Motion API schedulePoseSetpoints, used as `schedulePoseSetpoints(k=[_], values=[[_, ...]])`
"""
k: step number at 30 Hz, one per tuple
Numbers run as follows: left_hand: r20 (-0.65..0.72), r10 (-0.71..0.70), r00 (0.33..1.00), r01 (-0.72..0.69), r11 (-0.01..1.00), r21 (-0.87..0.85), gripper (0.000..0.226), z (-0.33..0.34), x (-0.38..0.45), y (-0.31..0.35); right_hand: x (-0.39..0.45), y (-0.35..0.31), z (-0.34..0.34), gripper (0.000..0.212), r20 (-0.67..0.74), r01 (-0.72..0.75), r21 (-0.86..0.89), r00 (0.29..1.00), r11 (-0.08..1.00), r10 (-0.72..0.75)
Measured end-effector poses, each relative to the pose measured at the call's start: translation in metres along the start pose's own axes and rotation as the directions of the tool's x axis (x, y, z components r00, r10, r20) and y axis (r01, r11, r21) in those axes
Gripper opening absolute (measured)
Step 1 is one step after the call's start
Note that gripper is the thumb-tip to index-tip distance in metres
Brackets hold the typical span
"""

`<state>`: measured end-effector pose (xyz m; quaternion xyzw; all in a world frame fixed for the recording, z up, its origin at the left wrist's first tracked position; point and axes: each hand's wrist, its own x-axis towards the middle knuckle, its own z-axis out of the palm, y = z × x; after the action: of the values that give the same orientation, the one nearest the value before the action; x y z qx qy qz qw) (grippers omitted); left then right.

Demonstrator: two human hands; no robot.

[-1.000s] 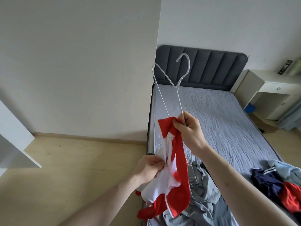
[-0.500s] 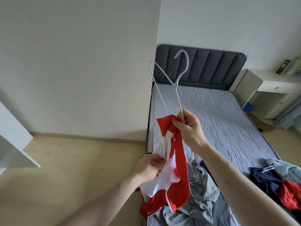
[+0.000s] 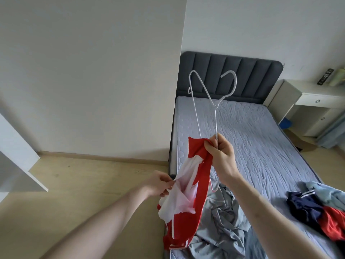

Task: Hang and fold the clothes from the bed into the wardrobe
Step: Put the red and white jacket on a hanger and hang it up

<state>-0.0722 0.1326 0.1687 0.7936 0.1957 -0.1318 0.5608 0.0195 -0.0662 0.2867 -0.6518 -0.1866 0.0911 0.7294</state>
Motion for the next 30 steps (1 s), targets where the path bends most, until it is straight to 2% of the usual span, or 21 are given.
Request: schedulePoseSetpoints(k=[4,7,9,12,16,19,23,25,28,30], values=[[-0.088,0.211,0.974,-0.216,0.975,-0.047,0.02,0.005,-0.016,0.011,0.007,-0.011,-0.018,0.044,-0.026,0.039,-0.053,0.999,0.998,-0.041],[-0.071,0.259,0.963,-0.267,0.955,-0.13,0.024,0.009,-0.021,0.014,0.014,-0.018,-0.03,0.041,0.057,0.108,-0.253,0.994,0.961,-0.097],[-0.071,0.202,0.977,-0.214,0.942,-0.258,0.023,0.01,-0.018,0.012,0.014,-0.016,-0.03,0.04,0.051,0.126,-0.313,0.992,0.941,-0.115],[-0.029,0.059,0.998,-0.066,0.9,-0.43,0.019,0.008,-0.015,0.005,0.01,-0.013,-0.029,0.041,-0.041,0.134,-0.252,0.988,0.958,-0.149],[0.06,-0.063,0.996,0.085,0.86,-0.504,0.023,-0.002,-0.014,-0.008,0.003,-0.011,-0.014,0.041,-0.019,0.169,-0.181,0.984,0.969,-0.175],[0.056,-0.129,0.99,0.14,0.912,-0.385,0.016,-0.005,-0.011,-0.01,-0.005,-0.004,0.002,0.044,0.014,0.168,-0.135,0.986,0.976,-0.168],[0.03,-0.196,0.98,0.195,0.922,-0.336,0.021,-0.011,-0.004,-0.009,-0.013,0.005,0.012,0.042,0.049,0.164,-0.109,0.986,0.98,-0.16],[0.022,-0.204,0.979,0.205,0.958,-0.201,0.019,-0.017,-0.005,-0.008,-0.013,0.008,0.011,0.042,0.082,0.132,-0.124,0.989,0.984,-0.122],[-0.036,-0.095,0.995,0.098,0.991,0.095,0.011,-0.027,-0.01,0.003,-0.006,0.008,0.0,0.041,0.169,0.077,-0.171,0.984,0.982,-0.048],[-0.014,0.053,0.999,-0.051,0.99,0.129,0.027,-0.029,-0.018,0.021,0.0,0.004,-0.007,0.041,0.22,0.077,-0.231,0.975,0.97,-0.025]])
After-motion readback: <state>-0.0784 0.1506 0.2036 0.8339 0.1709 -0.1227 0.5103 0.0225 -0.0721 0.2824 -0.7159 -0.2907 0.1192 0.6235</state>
